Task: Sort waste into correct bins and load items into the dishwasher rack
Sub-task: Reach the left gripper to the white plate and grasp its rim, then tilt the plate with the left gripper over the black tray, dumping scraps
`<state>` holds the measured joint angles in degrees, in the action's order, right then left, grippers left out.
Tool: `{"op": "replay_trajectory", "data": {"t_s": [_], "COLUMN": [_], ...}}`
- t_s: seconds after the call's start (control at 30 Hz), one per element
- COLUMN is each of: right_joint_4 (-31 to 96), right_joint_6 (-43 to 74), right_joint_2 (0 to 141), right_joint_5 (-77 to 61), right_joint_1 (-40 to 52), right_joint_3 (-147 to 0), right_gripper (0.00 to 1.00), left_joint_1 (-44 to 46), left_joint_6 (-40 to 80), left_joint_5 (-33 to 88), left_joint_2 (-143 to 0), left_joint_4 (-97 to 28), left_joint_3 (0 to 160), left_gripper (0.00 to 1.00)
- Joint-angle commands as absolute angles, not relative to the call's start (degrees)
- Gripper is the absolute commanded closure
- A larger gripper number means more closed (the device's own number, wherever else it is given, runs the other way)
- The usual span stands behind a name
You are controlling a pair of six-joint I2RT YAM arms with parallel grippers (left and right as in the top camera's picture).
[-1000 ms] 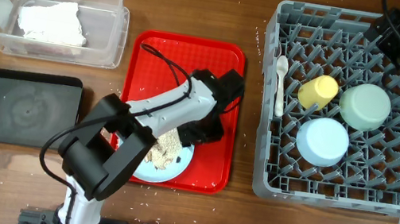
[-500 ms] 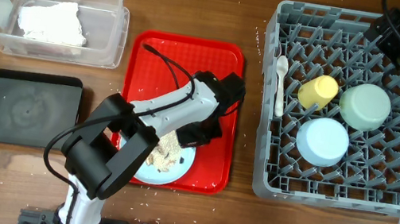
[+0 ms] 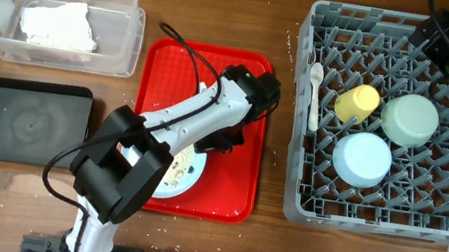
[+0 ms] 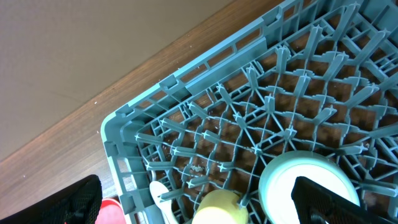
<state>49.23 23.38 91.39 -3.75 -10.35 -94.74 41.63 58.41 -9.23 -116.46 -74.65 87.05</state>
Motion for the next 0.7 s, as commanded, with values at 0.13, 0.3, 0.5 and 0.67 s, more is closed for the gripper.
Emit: {"op": "replay_trajectory", "data": {"t_s": [0.13, 0.3, 0.5, 0.67], "right_joint_4": [49.12, 49.12, 49.12, 49.12], "right_joint_6": [24.18, 24.16, 24.16, 24.18], "right_joint_2": [91.94, 91.94, 91.94, 91.94], "right_joint_5": [-2.76, -2.76, -2.76, -2.76], "right_joint_1": [-10.31, -10.31, -10.31, -10.31], "right_joint_3": [-95.02, -95.02, -95.02, -95.02], "right_gripper": [0.00, 0.00, 0.00, 0.00], "left_joint_1": [40.34, 33.12, 18.96, 10.68], "left_joint_6": [58.65, 51.72, 47.94, 47.92], "left_joint_5": [-16.38, -16.64, -18.65, -19.79], "left_joint_2": [-116.88, -116.88, -114.17, -112.03], "left_joint_4": [-79.11, -81.95, -82.11, -81.47], "left_joint_3": [91.07, 96.51, 100.47, 100.53], "left_gripper": [0.96, 0.96, 0.96, 0.96]}}
